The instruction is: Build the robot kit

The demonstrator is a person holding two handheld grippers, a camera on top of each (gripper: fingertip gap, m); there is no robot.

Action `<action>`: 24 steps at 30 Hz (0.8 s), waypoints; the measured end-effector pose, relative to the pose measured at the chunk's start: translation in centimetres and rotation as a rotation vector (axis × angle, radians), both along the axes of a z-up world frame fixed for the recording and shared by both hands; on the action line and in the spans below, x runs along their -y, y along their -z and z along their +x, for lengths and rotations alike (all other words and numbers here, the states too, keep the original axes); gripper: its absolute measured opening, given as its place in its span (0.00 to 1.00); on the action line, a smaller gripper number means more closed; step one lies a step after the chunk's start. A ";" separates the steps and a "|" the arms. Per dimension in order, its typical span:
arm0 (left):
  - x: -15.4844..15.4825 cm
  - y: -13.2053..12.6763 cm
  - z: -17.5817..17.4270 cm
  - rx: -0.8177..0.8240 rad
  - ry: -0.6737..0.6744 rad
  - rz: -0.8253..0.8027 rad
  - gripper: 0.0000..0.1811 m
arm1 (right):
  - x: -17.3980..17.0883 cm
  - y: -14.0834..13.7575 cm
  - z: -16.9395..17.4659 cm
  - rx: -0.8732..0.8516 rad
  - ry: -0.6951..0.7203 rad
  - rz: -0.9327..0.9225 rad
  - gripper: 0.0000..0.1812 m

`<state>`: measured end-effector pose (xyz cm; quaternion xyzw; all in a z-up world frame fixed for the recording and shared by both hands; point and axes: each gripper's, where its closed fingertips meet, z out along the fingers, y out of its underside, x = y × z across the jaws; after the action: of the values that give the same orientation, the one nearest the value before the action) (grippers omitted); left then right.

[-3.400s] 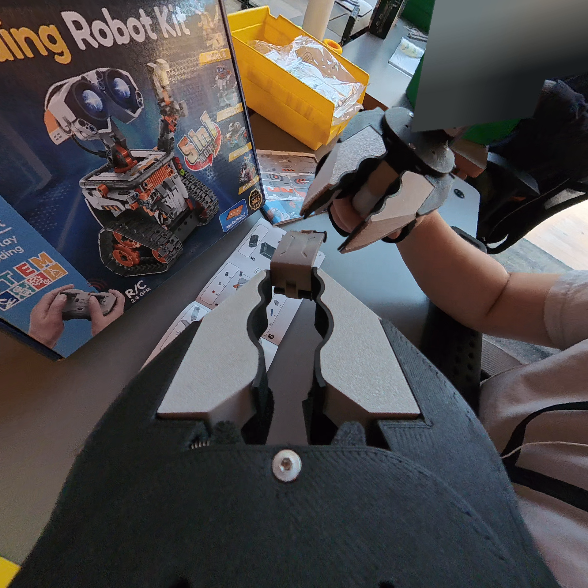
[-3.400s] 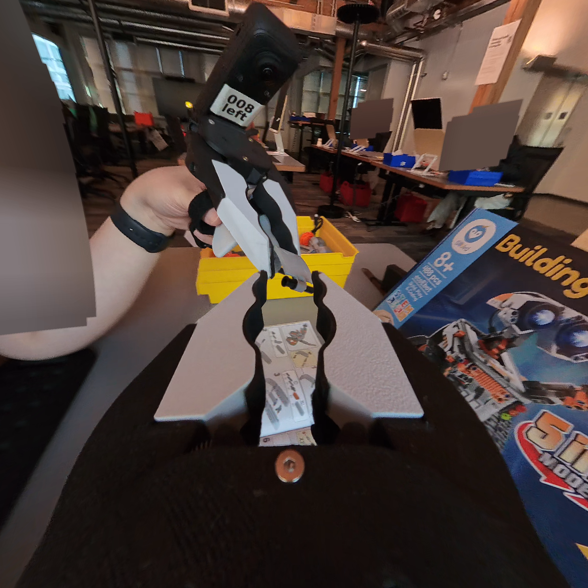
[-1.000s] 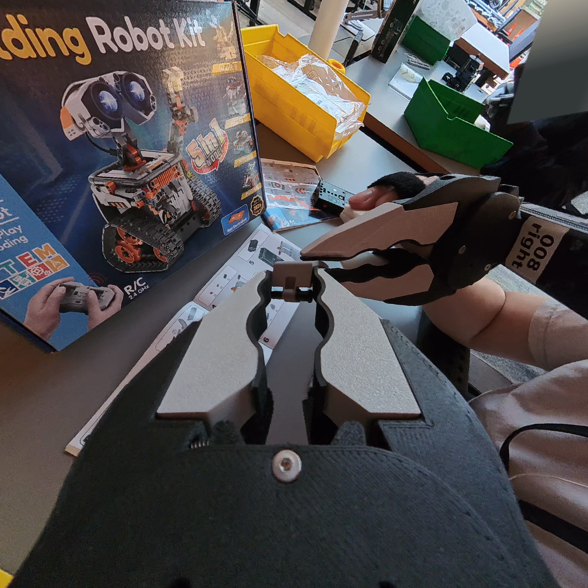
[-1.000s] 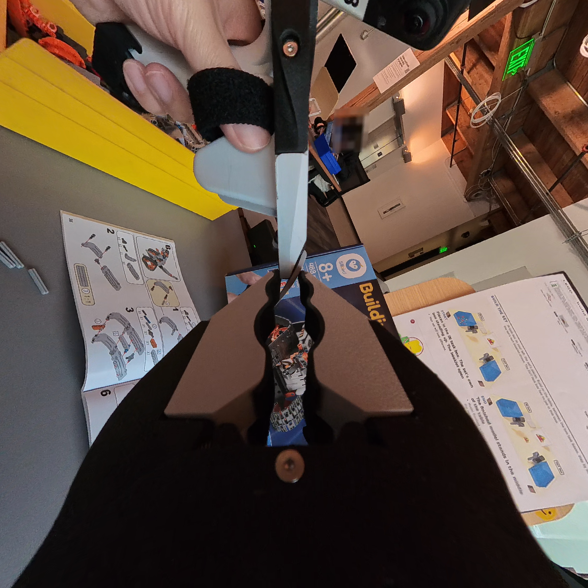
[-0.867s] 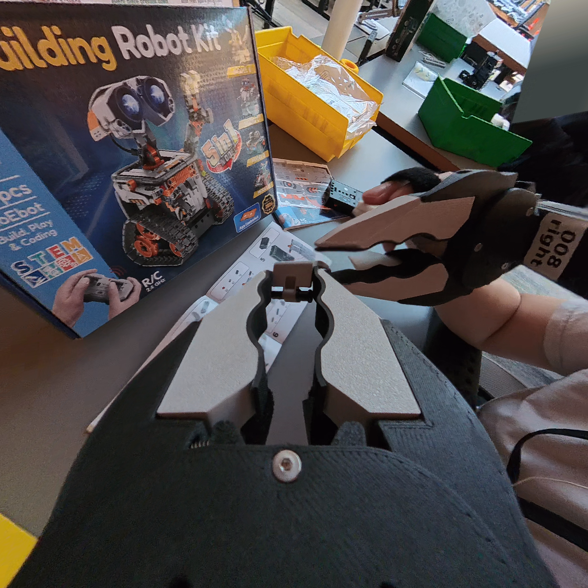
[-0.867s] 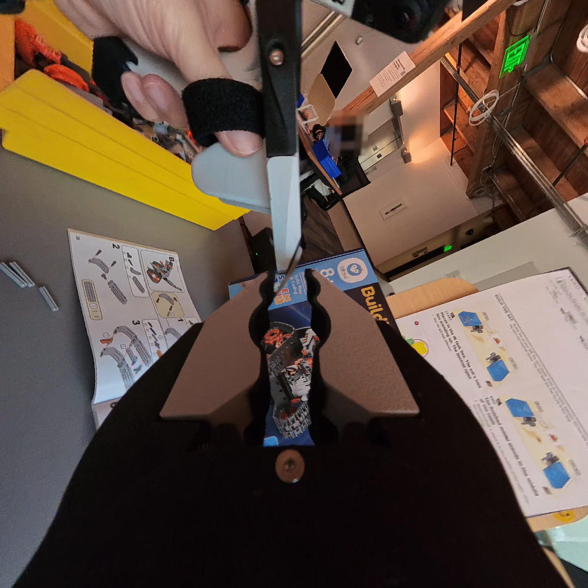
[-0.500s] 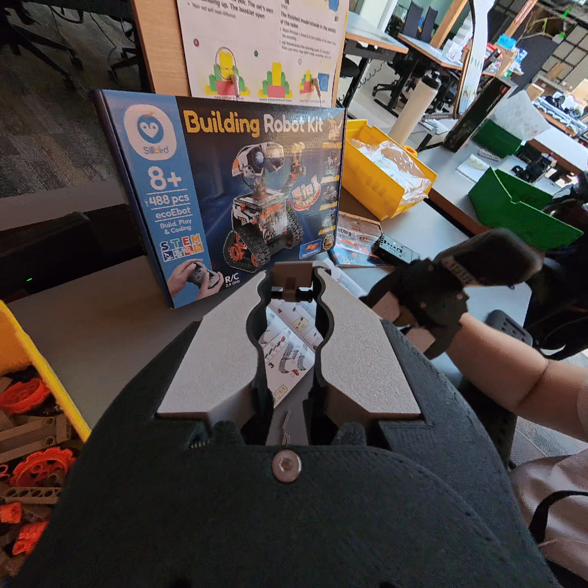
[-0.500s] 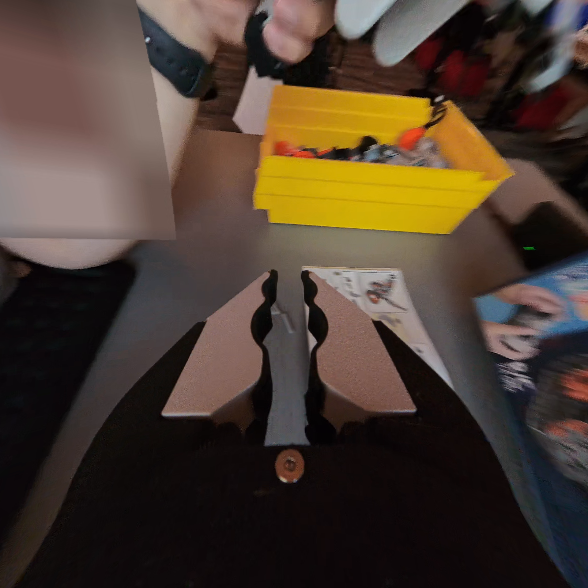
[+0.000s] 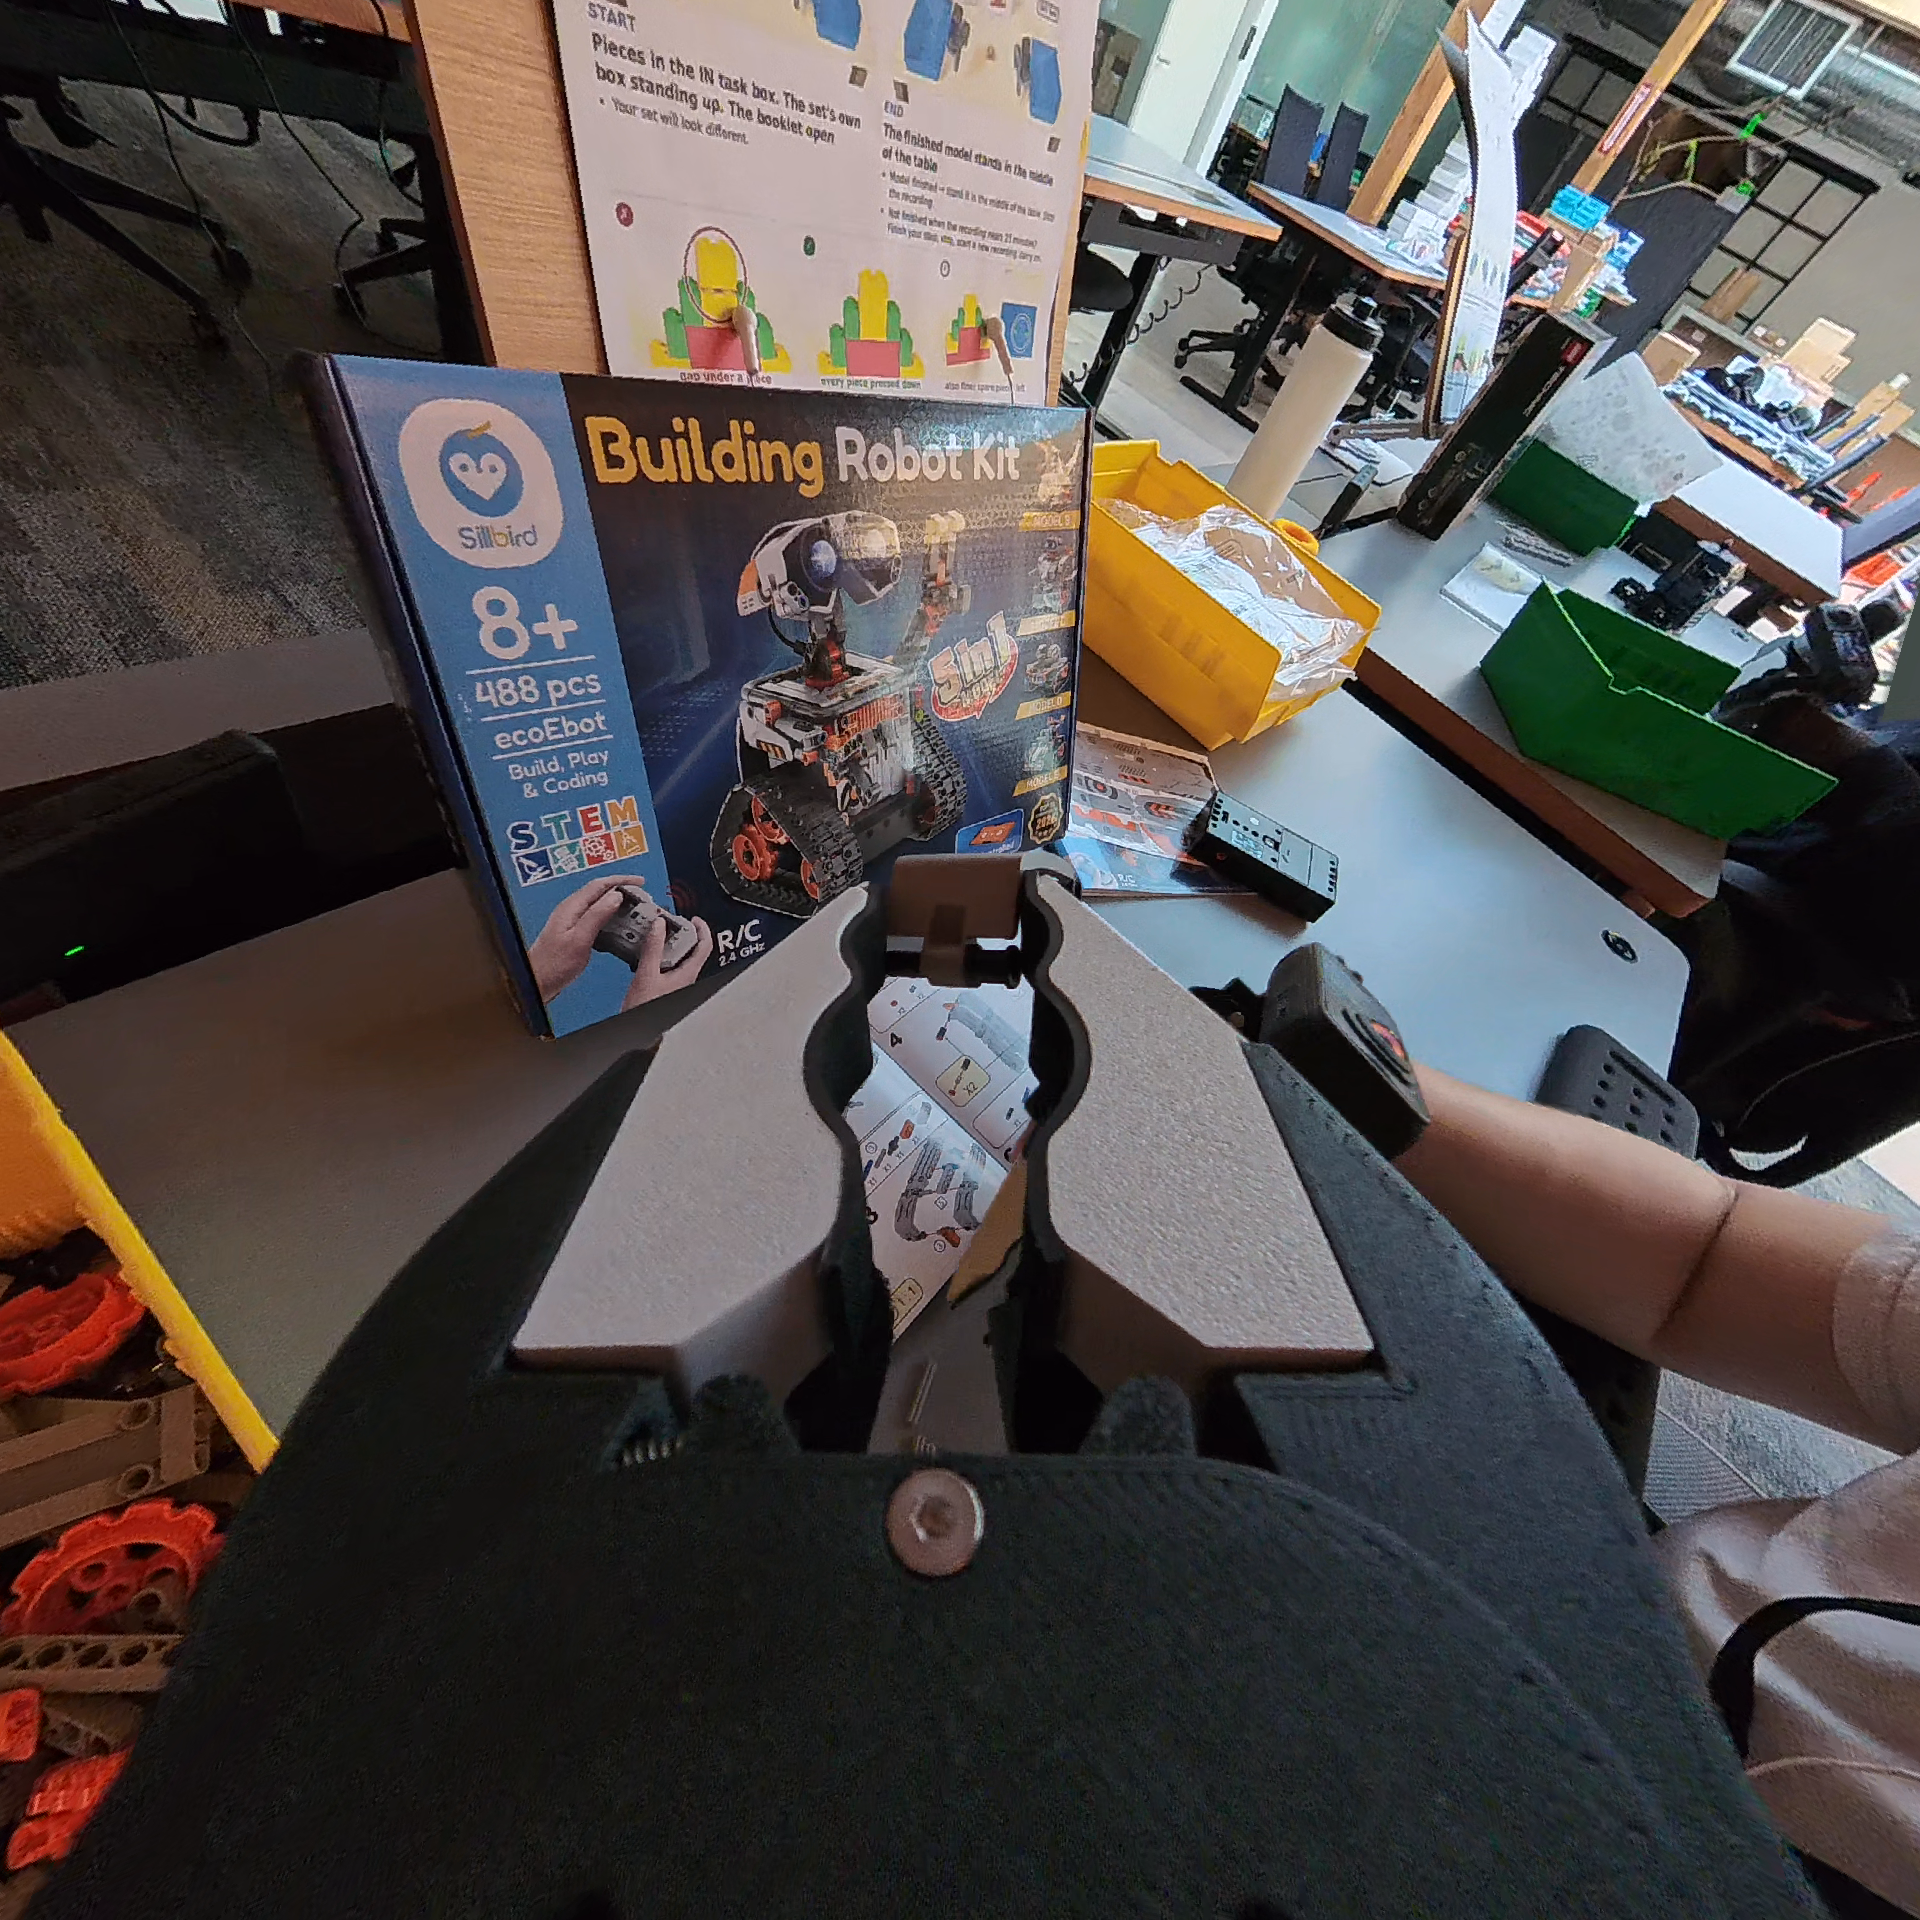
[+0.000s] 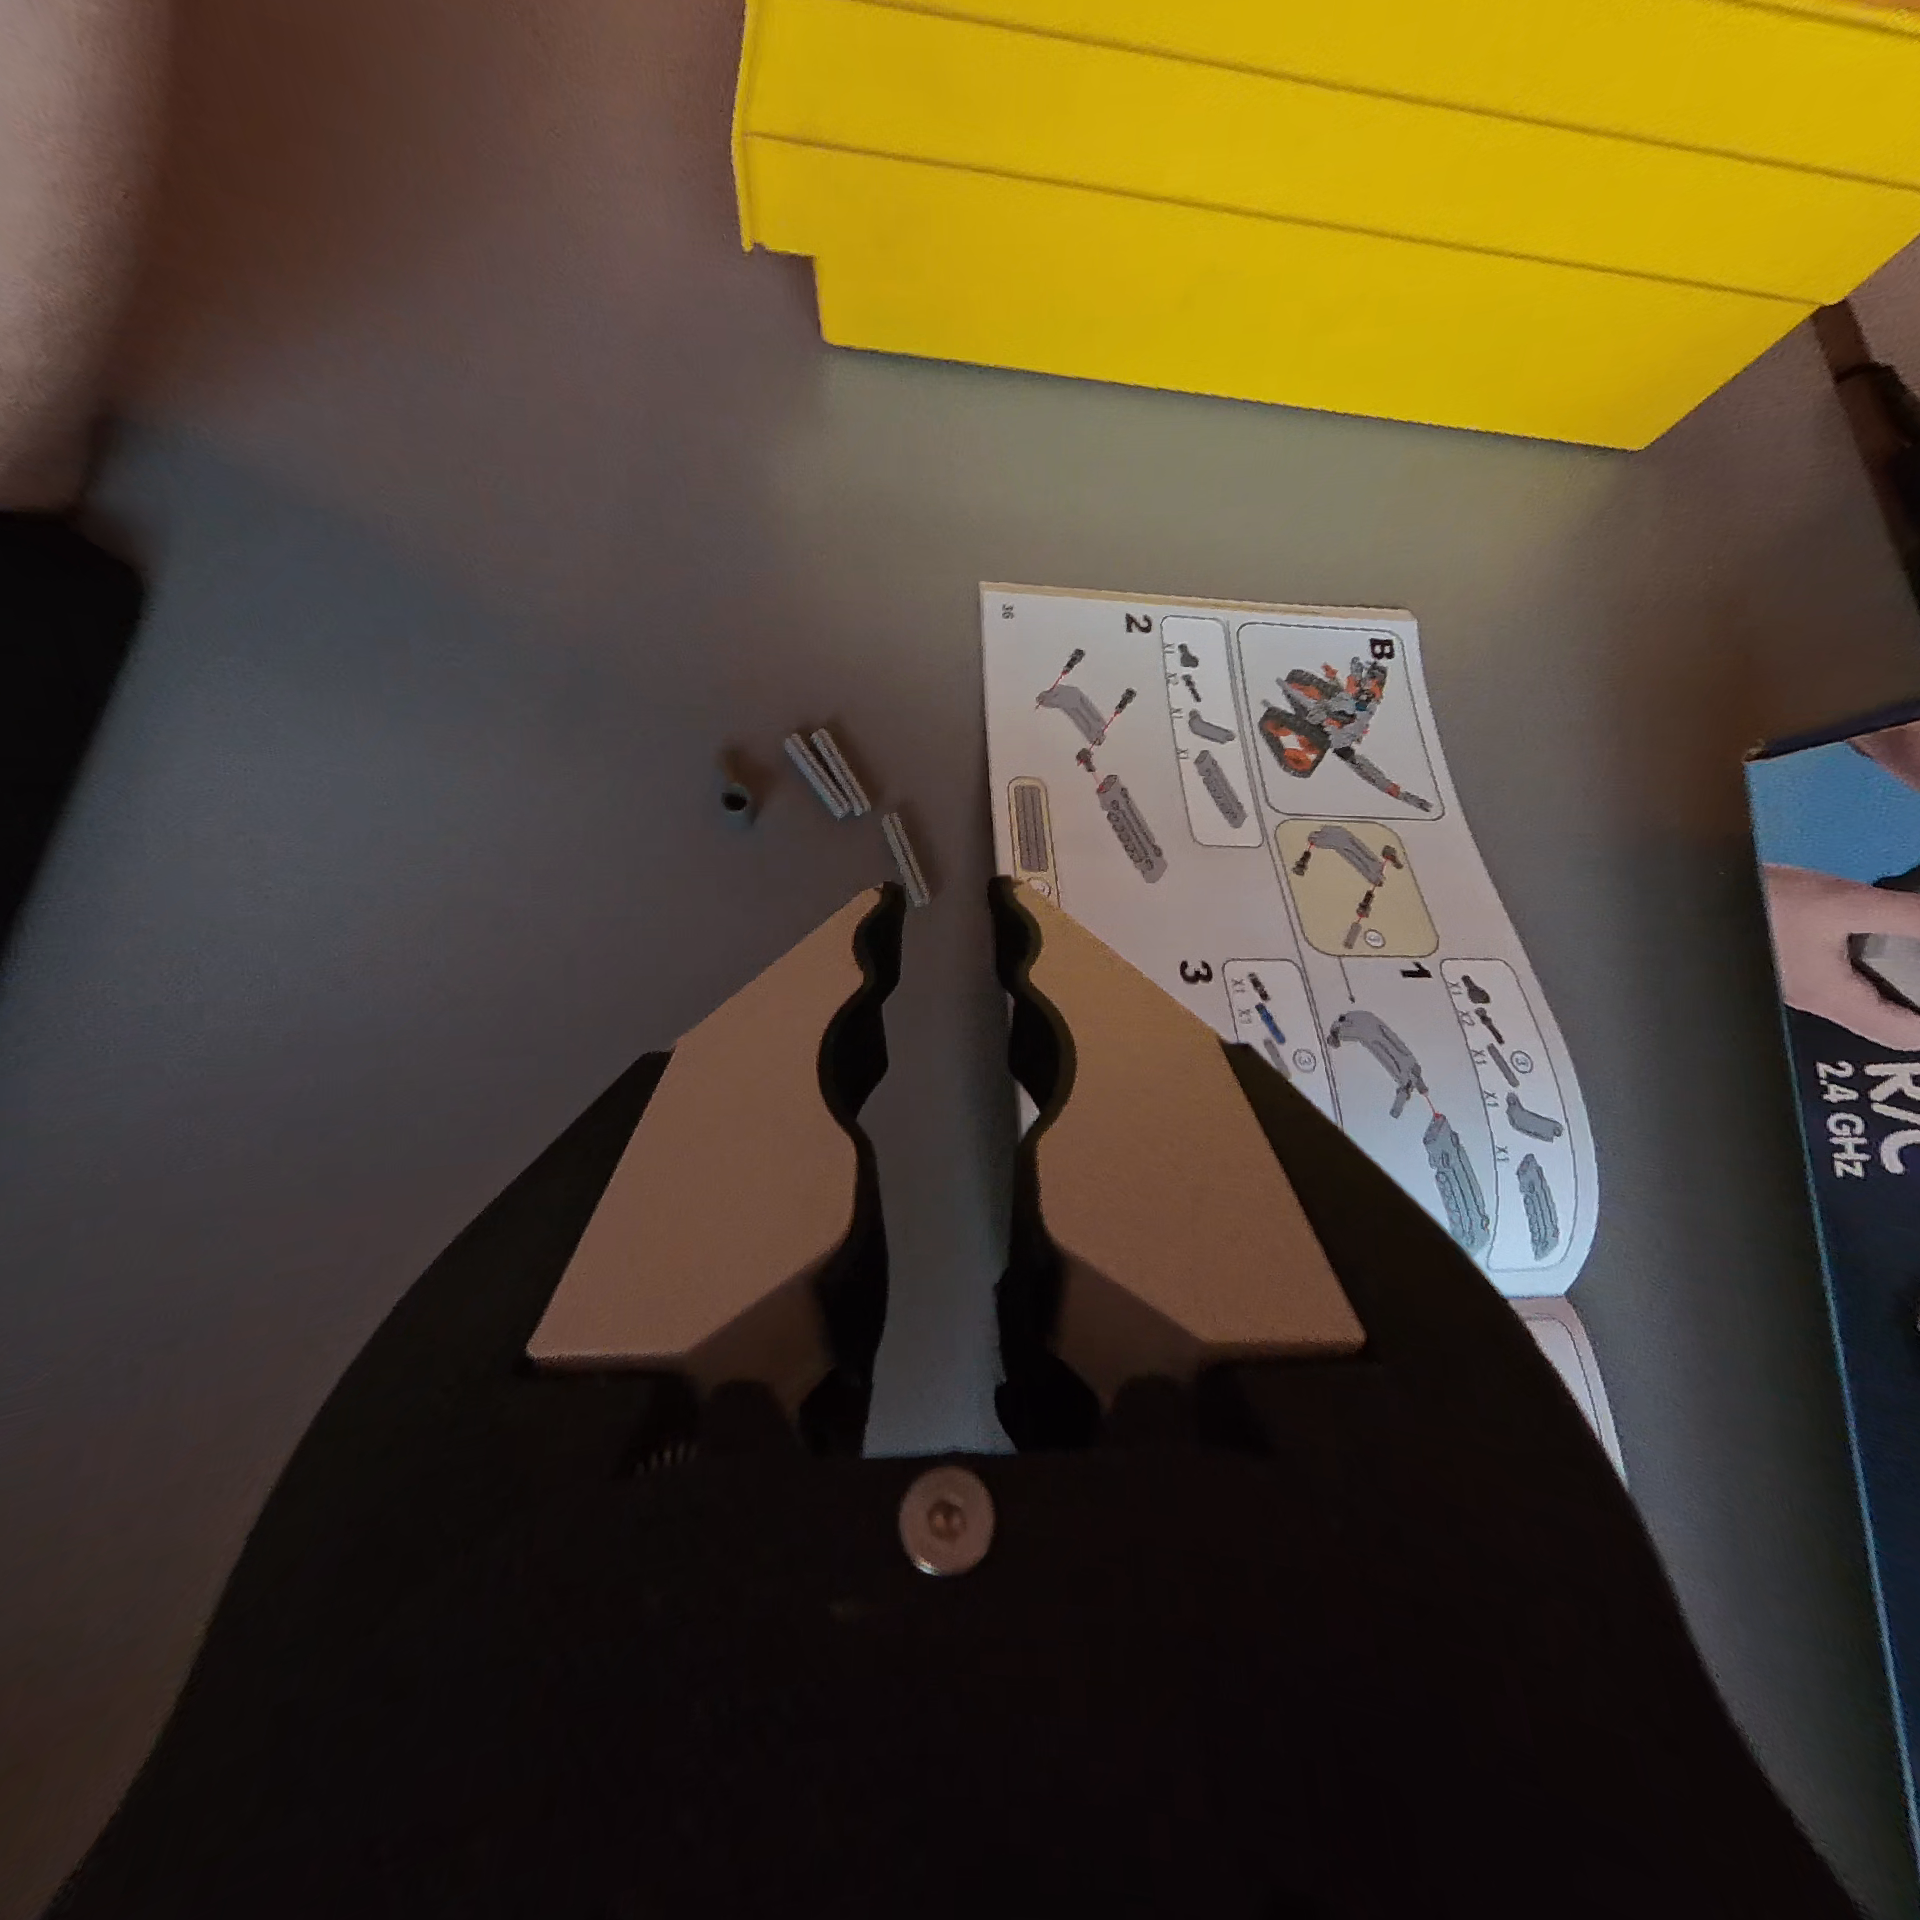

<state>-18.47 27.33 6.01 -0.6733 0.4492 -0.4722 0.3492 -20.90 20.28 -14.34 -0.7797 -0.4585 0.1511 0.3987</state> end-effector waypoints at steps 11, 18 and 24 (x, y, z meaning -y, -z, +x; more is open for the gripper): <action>0.2 0.2 0.3 -0.005 0.015 -0.003 0.13 | -0.5 2.3 -1.2 -0.002 -0.005 -0.049 0.09; 0.5 0.3 0.6 -0.012 0.021 -0.001 0.13 | -0.1 3.0 -1.7 0.039 -0.044 -0.063 0.08; 0.5 0.4 0.6 -0.018 0.024 -0.002 0.13 | 0.5 3.3 -2.0 0.018 -0.063 -0.106 0.02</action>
<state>-17.87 26.81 5.58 -0.6726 0.4598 -0.4706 0.3388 -22.89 19.78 -17.64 -0.7863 -0.4776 0.1810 0.3477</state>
